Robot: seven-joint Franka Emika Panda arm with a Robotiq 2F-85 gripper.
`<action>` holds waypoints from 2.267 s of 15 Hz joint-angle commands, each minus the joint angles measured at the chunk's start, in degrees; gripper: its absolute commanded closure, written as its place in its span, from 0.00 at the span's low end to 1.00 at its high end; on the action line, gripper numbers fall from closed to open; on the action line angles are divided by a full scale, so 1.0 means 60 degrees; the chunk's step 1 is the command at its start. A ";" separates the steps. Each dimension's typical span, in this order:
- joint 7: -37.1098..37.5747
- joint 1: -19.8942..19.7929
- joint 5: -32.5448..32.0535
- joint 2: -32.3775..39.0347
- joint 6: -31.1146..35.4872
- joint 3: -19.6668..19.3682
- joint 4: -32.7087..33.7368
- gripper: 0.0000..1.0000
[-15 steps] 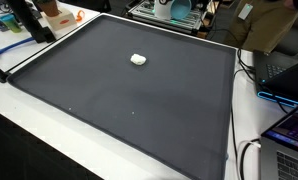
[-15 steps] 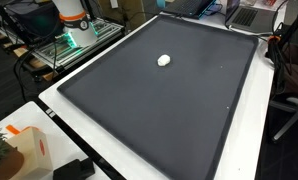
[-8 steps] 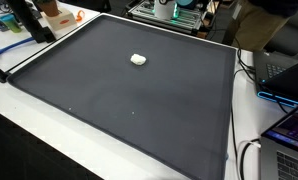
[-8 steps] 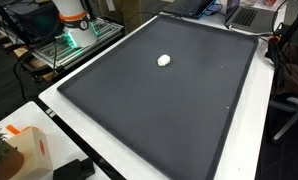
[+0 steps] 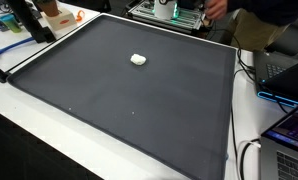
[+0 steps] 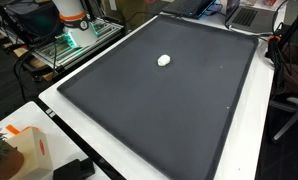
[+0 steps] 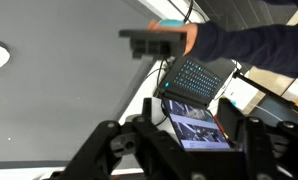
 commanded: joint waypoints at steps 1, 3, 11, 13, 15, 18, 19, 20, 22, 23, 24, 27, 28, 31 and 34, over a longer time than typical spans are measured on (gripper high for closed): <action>0.1150 -0.0552 -0.0135 -0.0178 0.1052 0.0594 -0.0020 0.01; 0.1484 -0.0791 -0.0683 0.0091 0.1945 0.0780 -0.0074 0.00; 0.3406 -0.1740 -0.3969 0.2114 0.5255 0.1456 -0.0974 0.00; 0.4191 -0.1777 -0.4414 0.2557 0.5929 0.1637 -0.1430 0.00; 0.3883 -0.1492 -0.4122 0.2555 0.5557 0.1316 -0.1219 0.00; 0.4198 -0.1466 -0.4110 0.2983 0.5736 0.1475 -0.1481 0.00; 0.4201 -0.1468 -0.4110 0.2995 0.5737 0.1476 -0.1478 0.00; 0.4203 -0.1468 -0.4110 0.2987 0.5737 0.1476 -0.1472 0.00; 0.4839 -0.1677 -0.4229 0.3488 0.6444 0.1613 -0.1468 0.00; 0.4751 -0.1610 -0.4021 0.3782 0.6993 0.1529 -0.1510 0.00; 0.5045 -0.1720 -0.4180 0.4157 0.7603 0.1584 -0.1543 0.00; 0.4787 -0.1586 -0.3864 0.5264 0.9425 0.1379 -0.1579 0.00; 0.4734 -0.1576 -0.3846 0.5619 0.9813 0.1352 -0.1558 0.00; 0.4384 -0.1555 -0.3863 0.6381 1.0829 0.1357 -0.1715 0.00; 0.4225 -0.1565 -0.3806 0.6750 1.2443 0.1516 -0.2257 0.00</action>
